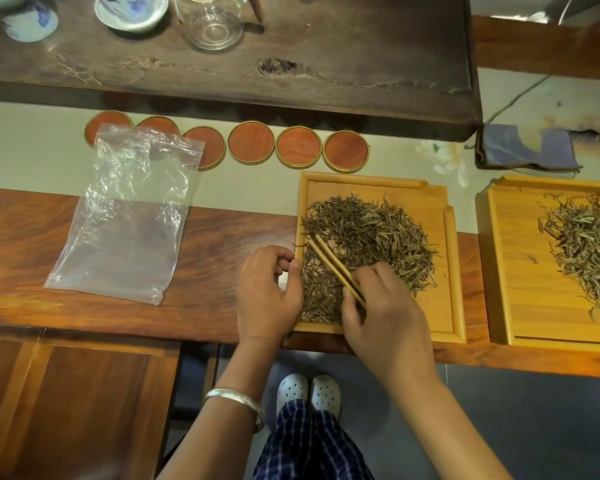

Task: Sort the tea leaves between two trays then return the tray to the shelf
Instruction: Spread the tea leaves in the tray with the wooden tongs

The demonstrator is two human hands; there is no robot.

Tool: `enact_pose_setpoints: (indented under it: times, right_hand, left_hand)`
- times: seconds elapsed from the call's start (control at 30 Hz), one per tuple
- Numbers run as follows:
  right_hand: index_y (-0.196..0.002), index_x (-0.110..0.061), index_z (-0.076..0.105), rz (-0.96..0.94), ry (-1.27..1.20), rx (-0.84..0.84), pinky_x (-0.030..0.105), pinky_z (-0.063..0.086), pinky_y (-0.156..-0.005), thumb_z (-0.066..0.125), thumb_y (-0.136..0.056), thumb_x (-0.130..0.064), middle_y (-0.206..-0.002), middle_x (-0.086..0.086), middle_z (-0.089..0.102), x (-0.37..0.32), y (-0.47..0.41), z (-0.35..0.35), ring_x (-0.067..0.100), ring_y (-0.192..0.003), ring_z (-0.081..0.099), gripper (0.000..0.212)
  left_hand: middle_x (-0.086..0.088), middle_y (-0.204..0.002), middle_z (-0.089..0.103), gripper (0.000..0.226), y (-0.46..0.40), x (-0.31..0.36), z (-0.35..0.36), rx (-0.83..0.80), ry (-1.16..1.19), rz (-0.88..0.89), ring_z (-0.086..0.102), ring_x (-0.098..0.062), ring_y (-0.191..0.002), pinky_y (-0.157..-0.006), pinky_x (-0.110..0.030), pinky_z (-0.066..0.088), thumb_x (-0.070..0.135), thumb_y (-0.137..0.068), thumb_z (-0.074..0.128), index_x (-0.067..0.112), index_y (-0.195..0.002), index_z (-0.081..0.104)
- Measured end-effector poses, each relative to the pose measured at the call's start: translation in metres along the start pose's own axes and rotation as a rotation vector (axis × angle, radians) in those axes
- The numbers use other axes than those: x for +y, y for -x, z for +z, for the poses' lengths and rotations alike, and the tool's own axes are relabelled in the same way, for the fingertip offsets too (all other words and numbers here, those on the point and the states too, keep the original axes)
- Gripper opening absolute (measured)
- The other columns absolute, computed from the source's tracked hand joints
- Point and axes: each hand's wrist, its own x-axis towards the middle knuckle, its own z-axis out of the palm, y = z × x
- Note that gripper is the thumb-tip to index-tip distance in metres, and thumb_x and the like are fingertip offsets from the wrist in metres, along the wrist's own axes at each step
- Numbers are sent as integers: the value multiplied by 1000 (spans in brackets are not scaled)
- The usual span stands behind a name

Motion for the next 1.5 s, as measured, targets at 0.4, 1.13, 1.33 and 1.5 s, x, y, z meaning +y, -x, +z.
enact_pose_setpoints:
  times: [0.4, 1.13, 1.33, 1.5]
  right_hand:
    - [-88, -8, 59, 9, -9, -30, 20, 33, -48, 61, -85, -10, -84, 2, 53, 1, 5, -5, 17, -69, 49, 4]
    - [-88, -6, 56, 45, -12, 10, 26, 32, -56, 59, -85, -7, -85, 7, 52, -4, -32, -2, 15, -72, 42, 4]
    - [-94, -5, 58, 66, 30, -5, 25, 30, -58, 56, -89, -10, -91, 7, 54, -9, -43, -2, 19, -77, 49, 8]
    - [-90, -7, 56, 67, 41, 19, 25, 29, -57, 56, -87, -10, -87, 5, 52, -11, -45, -3, 14, -73, 42, 5]
  left_hand:
    - [10, -73, 50, 6, 0, 0, 1, -1, -2, -13, 44, -5, -70, -68, -9, 33, 21, -83, 58, 16, -83, 60]
    - [11, -72, 49, 3, 0, 0, 0, 14, 18, 13, 41, -2, -69, -68, -6, 33, 18, -82, 60, 15, -82, 59]
    - [11, -72, 48, 3, -1, 0, 1, 18, 10, 26, 40, 0, -69, -69, -5, 33, 18, -82, 59, 14, -81, 59]
    - [12, -72, 48, 11, -1, 0, 1, 19, 20, 27, 40, -1, -70, -69, -5, 32, 26, -83, 53, 16, -81, 58]
